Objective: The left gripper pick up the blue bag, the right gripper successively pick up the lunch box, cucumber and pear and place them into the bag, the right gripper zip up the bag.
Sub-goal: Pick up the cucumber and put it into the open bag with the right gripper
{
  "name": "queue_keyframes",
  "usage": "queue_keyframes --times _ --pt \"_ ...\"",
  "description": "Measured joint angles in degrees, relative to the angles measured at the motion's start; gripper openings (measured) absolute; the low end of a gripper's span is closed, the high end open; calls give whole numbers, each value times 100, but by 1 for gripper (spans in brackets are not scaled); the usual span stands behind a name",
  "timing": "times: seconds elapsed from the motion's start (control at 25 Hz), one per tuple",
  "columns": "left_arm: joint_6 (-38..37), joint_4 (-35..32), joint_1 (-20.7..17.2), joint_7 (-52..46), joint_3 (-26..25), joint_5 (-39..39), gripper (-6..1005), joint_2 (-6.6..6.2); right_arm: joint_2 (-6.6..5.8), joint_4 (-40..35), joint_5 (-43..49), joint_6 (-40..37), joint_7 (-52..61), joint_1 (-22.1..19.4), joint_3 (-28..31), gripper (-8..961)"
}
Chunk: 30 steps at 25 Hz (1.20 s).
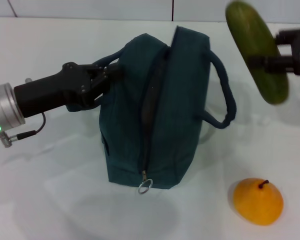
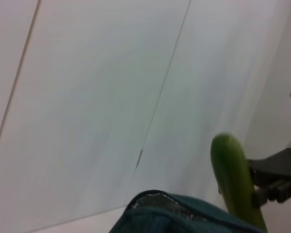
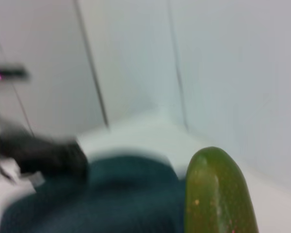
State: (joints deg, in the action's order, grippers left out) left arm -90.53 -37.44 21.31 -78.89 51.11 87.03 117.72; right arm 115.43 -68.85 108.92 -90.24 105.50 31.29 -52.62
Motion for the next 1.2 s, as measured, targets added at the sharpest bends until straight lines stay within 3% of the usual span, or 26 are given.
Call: queue_keyframes --times 0.16,0.4,0.64,0.84,1.2 --pt "-254 -1 17 -23 -28 -120 34 -27 6 765 -1551 3 -1141 -12 -12 622" --pt "-369 -9 114 -68 -89 -171 34 -64 0 2051 -2734 -147 -2072 369 -32 636" --pt "-348 2 179 -68 -93 -170 34 -67 39 3290 -3136 -316 -2841 996 -284 650" --pt "-162 38 273 -46 -94 -128 34 -36 64 4013 -3383 -283 -3338 1285 -695 661" --pt "-101 50 294 -70 -88 -110 34 -21 76 4667 -3995 -117 -3992 1367 -1484 681"
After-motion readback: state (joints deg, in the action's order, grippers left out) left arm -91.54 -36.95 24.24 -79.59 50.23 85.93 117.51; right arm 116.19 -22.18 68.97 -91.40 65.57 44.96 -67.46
